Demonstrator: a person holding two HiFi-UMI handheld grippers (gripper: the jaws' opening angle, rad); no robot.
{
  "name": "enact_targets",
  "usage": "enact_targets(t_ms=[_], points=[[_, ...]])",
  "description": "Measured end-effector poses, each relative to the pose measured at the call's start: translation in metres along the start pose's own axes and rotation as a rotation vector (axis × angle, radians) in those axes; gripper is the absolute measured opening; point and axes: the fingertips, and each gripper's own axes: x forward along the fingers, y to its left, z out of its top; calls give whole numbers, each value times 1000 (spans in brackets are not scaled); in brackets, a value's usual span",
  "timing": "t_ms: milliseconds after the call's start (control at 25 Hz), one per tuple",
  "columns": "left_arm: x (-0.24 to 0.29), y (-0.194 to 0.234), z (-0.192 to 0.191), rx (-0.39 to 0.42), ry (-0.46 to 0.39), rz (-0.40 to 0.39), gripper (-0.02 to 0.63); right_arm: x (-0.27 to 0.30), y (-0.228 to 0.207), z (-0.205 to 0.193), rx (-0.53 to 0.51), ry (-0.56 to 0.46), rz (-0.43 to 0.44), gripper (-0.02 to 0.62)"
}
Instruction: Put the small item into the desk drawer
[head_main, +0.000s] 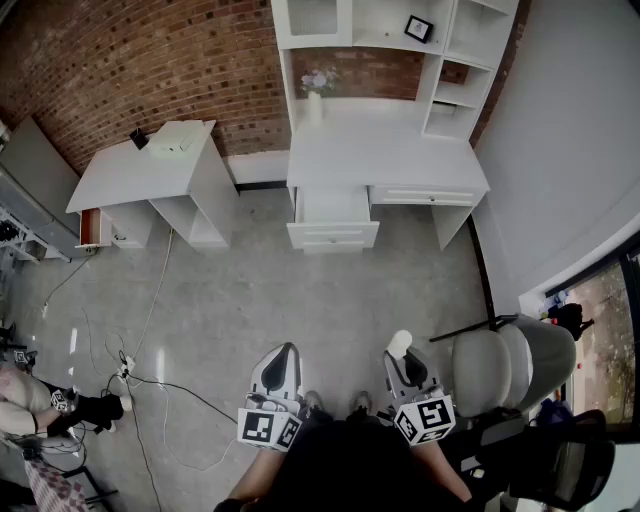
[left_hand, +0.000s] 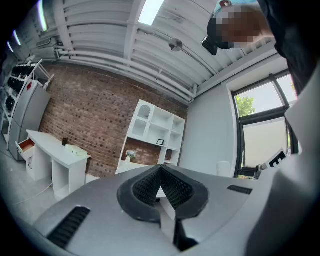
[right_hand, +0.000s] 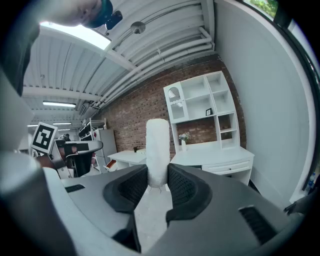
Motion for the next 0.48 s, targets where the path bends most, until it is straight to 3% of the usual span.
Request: enact_targets(t_ms=[480], points=[[-5, 6, 5, -13, 6, -5, 15, 4, 13, 6, 2, -4, 6, 135]])
